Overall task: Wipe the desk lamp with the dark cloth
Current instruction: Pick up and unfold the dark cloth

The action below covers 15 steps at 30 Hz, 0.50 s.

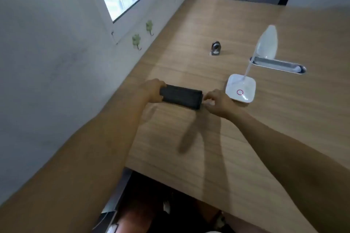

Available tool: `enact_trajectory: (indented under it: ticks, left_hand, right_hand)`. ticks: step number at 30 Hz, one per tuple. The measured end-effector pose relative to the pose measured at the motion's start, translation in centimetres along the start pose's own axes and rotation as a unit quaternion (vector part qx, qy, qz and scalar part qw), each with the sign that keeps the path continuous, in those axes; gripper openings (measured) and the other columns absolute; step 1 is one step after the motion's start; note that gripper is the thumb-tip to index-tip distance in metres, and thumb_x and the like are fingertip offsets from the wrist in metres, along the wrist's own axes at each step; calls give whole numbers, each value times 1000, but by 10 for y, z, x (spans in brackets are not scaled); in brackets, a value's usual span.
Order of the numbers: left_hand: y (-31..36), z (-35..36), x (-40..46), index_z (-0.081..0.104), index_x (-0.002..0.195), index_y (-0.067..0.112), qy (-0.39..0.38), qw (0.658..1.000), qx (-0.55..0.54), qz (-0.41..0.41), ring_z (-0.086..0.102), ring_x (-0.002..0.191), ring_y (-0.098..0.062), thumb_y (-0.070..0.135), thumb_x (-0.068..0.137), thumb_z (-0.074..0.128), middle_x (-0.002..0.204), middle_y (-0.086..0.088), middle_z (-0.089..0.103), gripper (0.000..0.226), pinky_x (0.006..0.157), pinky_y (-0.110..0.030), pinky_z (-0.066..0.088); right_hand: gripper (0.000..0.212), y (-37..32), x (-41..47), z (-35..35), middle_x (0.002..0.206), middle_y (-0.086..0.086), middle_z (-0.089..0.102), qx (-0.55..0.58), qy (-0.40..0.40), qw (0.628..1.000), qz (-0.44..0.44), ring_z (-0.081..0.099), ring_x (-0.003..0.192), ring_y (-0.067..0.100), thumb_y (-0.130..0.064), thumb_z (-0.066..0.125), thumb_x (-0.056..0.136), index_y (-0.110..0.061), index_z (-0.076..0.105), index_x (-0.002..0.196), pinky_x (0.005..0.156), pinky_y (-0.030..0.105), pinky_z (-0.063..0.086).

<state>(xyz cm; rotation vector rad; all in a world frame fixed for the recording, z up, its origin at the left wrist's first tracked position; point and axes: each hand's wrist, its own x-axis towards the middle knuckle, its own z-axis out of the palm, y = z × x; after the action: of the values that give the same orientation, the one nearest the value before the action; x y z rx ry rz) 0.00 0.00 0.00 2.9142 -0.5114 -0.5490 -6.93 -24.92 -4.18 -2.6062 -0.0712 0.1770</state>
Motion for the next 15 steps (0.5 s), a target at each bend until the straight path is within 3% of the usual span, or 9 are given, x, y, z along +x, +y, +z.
enact_trajectory:
  ticks: [4, 7, 15]
  left_hand:
    - [-16, 19, -2, 48, 137, 20, 16, 999, 37, 24, 49, 127, -29, 14, 81, 63, 140, -9, 49, 58, 106, -42, 44]
    - [-24, 33, 4, 45, 139, 19, 24, 998, 41, 28, 46, 130, -27, 15, 82, 60, 141, -8, 50, 59, 107, -43, 43]
    - [-27, 62, -7, 58, 124, 10, 129, 990, 42, 40, 48, 116, -28, 15, 87, 54, 126, -10, 57, 37, 88, -41, 50]
  right_hand:
    - [46, -12, 5, 23, 131, 15, 58, -44, -35, 995, -79, 53, 119, 32, -19, 64, 75, -11, 59, 120, 103, 41, 42]
    - [55, -4, 8, 35, 143, 8, 47, -76, -43, 994, -68, 41, 131, 29, -26, 64, 77, -15, 51, 130, 110, 41, 34]
    - [31, -9, 1, 59, 118, 11, 69, -63, 82, 989, -108, 63, 106, 31, -18, 64, 79, -11, 67, 110, 94, 43, 51]
